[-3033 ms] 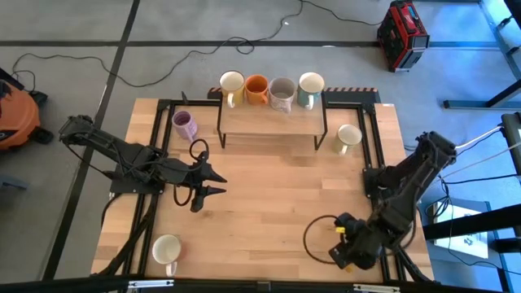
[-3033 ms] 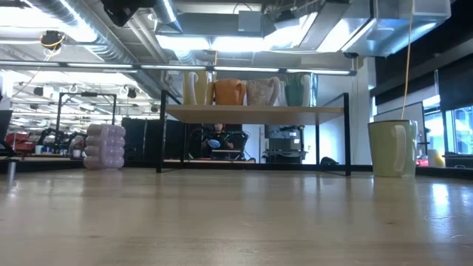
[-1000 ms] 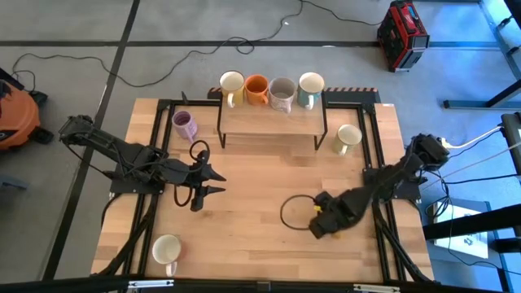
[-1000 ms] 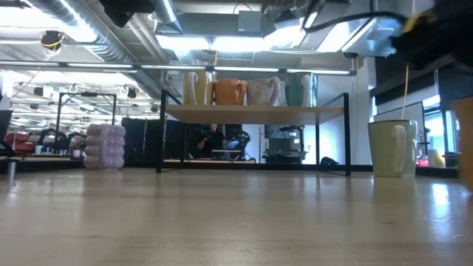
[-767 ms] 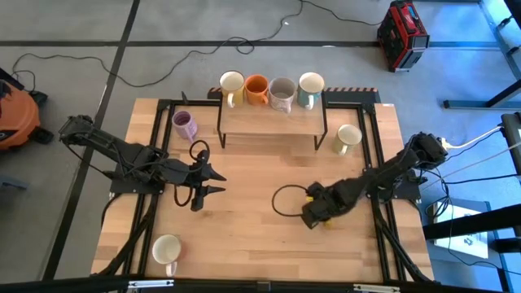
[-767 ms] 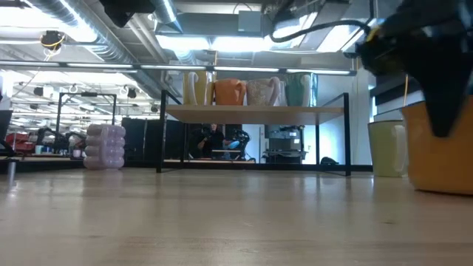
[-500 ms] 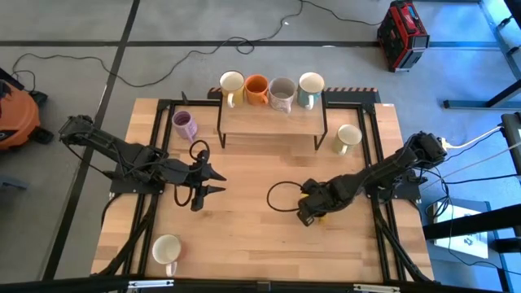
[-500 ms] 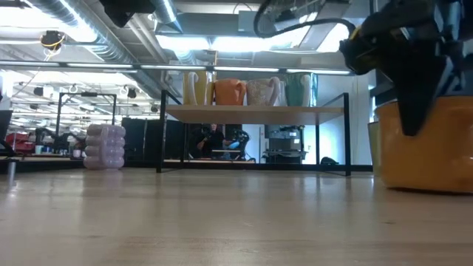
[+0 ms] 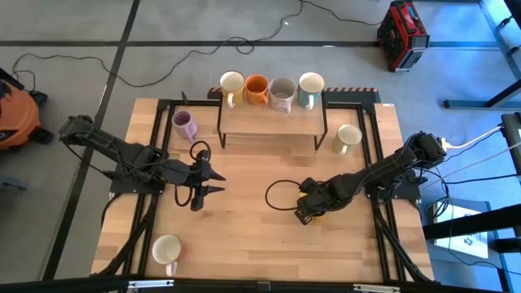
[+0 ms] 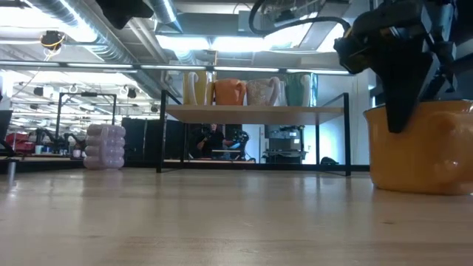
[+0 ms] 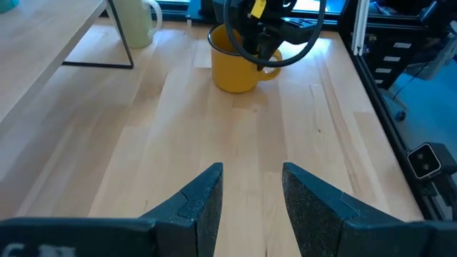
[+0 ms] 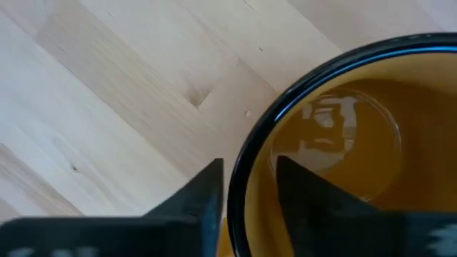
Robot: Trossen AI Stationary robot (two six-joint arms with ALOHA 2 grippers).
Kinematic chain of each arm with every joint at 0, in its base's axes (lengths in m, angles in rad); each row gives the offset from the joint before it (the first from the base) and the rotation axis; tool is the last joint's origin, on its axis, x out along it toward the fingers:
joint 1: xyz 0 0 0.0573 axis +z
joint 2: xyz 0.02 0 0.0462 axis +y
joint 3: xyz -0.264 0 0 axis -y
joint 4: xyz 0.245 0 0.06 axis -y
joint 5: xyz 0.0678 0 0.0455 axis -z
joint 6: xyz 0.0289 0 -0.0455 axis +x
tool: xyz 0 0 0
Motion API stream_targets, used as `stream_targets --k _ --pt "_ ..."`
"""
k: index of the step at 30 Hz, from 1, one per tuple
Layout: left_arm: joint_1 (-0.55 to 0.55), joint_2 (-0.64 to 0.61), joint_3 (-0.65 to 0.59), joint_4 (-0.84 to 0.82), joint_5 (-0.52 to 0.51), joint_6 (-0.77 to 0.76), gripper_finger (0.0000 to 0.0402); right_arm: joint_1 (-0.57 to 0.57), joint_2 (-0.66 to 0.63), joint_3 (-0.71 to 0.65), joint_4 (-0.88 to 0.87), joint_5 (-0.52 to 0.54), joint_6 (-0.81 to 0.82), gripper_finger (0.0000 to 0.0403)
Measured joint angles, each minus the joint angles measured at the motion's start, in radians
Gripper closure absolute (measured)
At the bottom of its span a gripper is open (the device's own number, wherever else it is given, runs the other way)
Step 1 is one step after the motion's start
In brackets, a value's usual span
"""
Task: Place coffee mugs
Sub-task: Put the yellow mug on the shelf
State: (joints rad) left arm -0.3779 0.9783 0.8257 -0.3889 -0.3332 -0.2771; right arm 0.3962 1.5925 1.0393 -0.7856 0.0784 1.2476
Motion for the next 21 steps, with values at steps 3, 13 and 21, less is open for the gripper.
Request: stream_targets --k 3,13,21 --pt "0.0 0.0 0.0 0.0 0.0 0.0 0.0262 -0.008 0.0 0.0 -0.003 -0.009 0.001 0.0247" --pt "0.0 0.0 0.0 -0.019 0.002 0.0 0.0262 0.0 -0.094 0.135 -0.18 0.077 -0.044 0.021" --pt "0.0 0.0 0.0 -0.015 0.049 -0.033 0.0262 0.171 -0.217 0.161 -0.159 0.255 -0.063 0.0211"
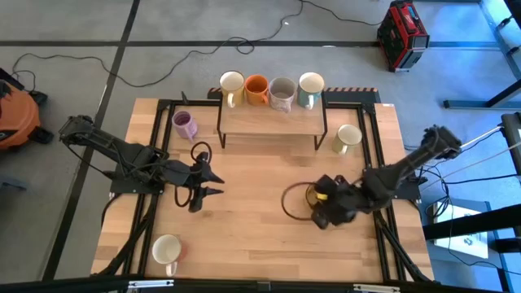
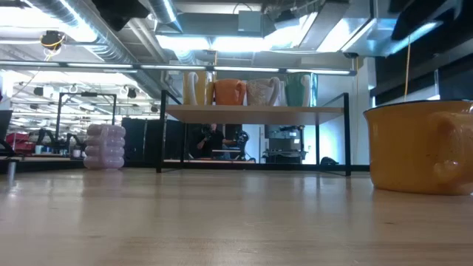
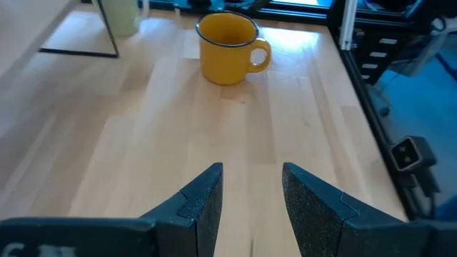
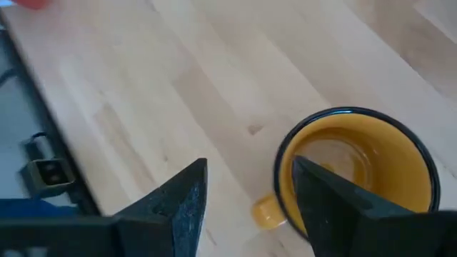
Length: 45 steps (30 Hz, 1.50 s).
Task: Place coffee mugs
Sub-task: Put the yellow mug on the shelf
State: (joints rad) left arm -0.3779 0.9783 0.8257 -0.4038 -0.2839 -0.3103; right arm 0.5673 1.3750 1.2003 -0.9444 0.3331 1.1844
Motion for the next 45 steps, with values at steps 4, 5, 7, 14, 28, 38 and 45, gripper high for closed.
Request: stream_targets --k 4,5,7,14,28,38,45 --pt "0.0 0.0 0.0 0.001 0.017 -0.02 0.0262 0.114 -0.025 0.0 -0.002 0.111 0.053 0.0212" --pt "0.0 0.0 0.0 0.004 0.017 -0.02 0.0262 0.145 -0.026 0.0 -0.006 0.145 0.071 0.0212" --pt "0.0 0.0 0.0 0.011 0.017 -0.021 0.0262 0.204 -0.026 -0.004 -0.019 0.201 0.111 0.0212" --pt "0.0 0.0 0.0 0.047 0.017 -0.025 0.0262 0.386 -0.026 -0.152 0.026 0.329 0.318 0.0212" --pt "0.0 0.0 0.0 0.059 0.008 -0.027 0.0262 0.487 -0.015 -0.495 0.46 0.373 0.148 0.0212" --pt "0.0 0.0 0.0 0.059 -0.028 -0.027 0.0262 0.486 0.019 -0.637 0.659 0.444 0.084 0.0212" --pt "0.0 0.0 0.0 0.06 -0.04 -0.027 0.0262 0.486 0.145 -0.654 0.802 0.538 0.024 0.0212"
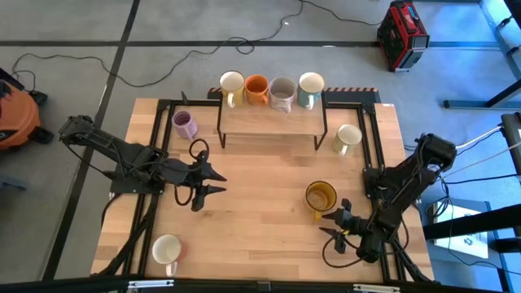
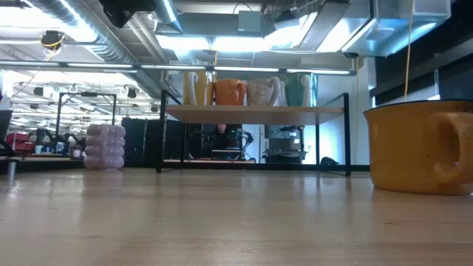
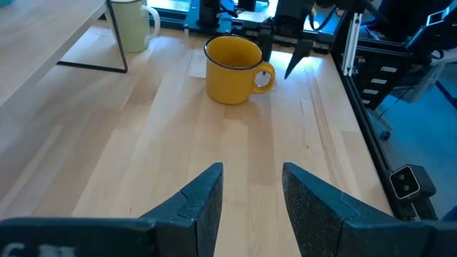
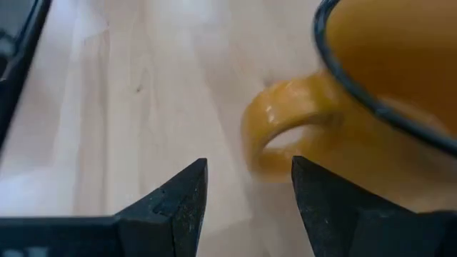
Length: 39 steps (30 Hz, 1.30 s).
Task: Place coffee mugs
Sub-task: Put the yellow mug on the shelf
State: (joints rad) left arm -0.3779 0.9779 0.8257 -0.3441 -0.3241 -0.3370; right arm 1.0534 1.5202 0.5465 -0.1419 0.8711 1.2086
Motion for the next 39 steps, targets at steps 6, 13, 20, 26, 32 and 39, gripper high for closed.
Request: stream_targets --k 6,13,20,26,32,39 --pt "0.0 0.0 0.0 0.0 -0.011 0.0 0.0262 -0.031 0.1 0.0 0.1 0.078 -0.003 0.0212" --pt "0.0 0.0 0.0 0.0 -0.032 0.0 0.0262 -0.085 0.177 0.0 0.218 0.088 -0.013 0.0212" --pt "0.0 0.0 0.0 0.001 -0.032 0.0 0.0262 -0.087 0.202 0.0 0.242 0.121 -0.014 0.0247" --pt "0.0 0.0 0.0 0.001 -0.032 0.0 0.0262 -0.087 0.201 0.001 0.253 0.117 -0.025 0.0341" --pt "0.0 0.0 0.0 0.001 -0.033 0.0 0.0262 -0.086 0.2 0.002 0.264 0.156 -0.033 0.0364" --pt "0.0 0.0 0.0 0.001 -0.033 0.0 0.0262 -0.086 0.197 0.015 0.27 0.139 -0.092 0.0364"
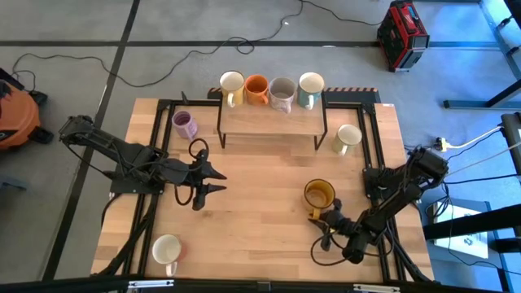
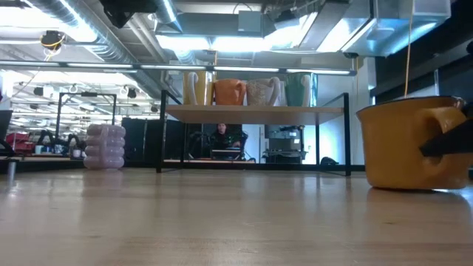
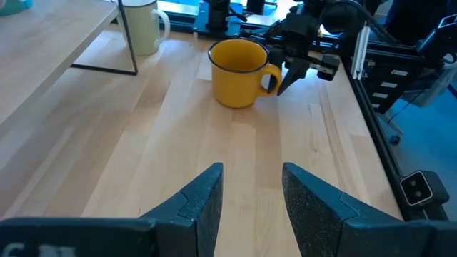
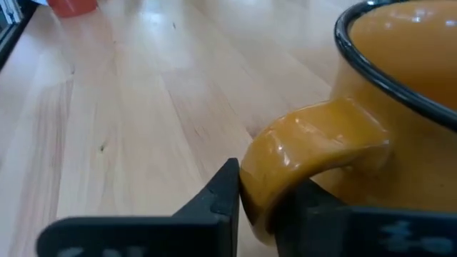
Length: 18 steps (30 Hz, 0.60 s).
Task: Place coffee mugs
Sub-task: Put the yellow mug on the shelf
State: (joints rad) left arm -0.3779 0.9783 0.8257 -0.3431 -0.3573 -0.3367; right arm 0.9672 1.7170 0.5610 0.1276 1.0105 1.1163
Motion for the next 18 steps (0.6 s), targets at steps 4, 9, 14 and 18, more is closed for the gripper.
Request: stream_targets --k 4,9,14,18 --pt "0.0 0.0 0.0 0.0 0.0 0.0 0.0262 -0.001 -0.024 0.024 0.004 -0.027 -0.069 0.0372" --pt "0.0 0.0 0.0 0.0 0.0 0.0 0.0262 -0.001 -0.061 0.045 0.004 -0.047 -0.132 0.0378" --pt "0.0 0.0 0.0 0.0 0.0 0.0 0.0262 -0.001 -0.099 0.057 -0.005 -0.059 -0.194 0.0382" --pt "0.0 0.0 0.0 0.0 0.0 0.0 0.0262 -0.006 -0.137 0.074 -0.013 -0.049 -0.259 0.0382"
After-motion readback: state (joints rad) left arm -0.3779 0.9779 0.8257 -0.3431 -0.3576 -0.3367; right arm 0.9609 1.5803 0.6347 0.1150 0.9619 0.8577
